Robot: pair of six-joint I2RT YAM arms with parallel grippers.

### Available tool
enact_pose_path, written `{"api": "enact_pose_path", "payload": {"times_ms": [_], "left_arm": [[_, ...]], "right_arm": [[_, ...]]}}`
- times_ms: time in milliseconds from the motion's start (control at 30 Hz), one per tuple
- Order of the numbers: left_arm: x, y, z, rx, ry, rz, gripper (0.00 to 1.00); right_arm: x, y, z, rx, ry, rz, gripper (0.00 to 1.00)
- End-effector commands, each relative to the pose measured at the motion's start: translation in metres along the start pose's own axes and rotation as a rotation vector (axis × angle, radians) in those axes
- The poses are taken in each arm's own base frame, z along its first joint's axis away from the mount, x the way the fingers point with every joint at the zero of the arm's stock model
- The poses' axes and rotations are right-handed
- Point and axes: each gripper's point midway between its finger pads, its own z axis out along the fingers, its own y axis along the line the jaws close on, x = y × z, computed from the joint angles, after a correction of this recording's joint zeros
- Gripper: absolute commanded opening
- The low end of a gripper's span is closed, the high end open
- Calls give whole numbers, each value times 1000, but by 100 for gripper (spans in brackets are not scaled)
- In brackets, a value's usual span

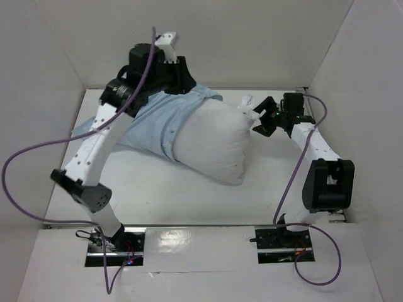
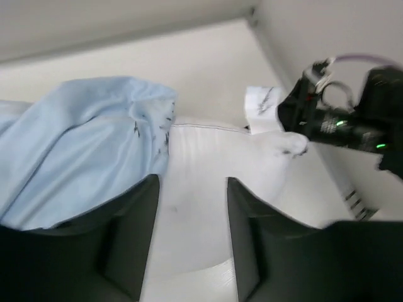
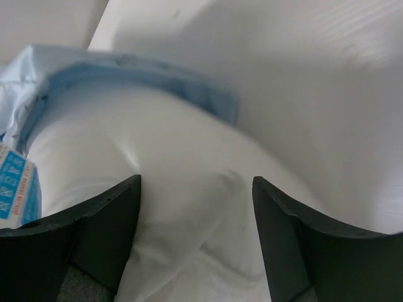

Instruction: Put the pillow into the pillowcase

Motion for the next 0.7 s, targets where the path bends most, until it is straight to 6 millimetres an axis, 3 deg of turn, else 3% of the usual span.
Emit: {"api": "enact_pose_path", "payload": {"times_ms": [0, 33, 100, 200, 233, 300, 667], "left_arm": [[-7, 28, -10, -139, -67, 50, 47], [-1, 34, -7, -154, -51, 66, 36], [14, 44, 3, -188, -1, 74, 30], [45, 52, 25, -231, 91, 94, 73], [55, 49, 31, -245, 111, 106, 80], [62, 59, 40, -320, 119, 135, 86], [101, 82, 78, -504, 197, 279, 85]], "right_arm": [[-35, -44, -24, 195, -158, -29, 80], [-42, -50, -33, 208, -176, -20, 80], [-44, -56, -42, 238, -190, -57, 81], [-50, -61, -60, 294, -243, -120, 83], [-56, -64, -69, 332, -286, -134, 84], [-54, -66, -74, 342, -293, -173, 88], [-16, -60, -64, 196, -142, -247, 93]]}}
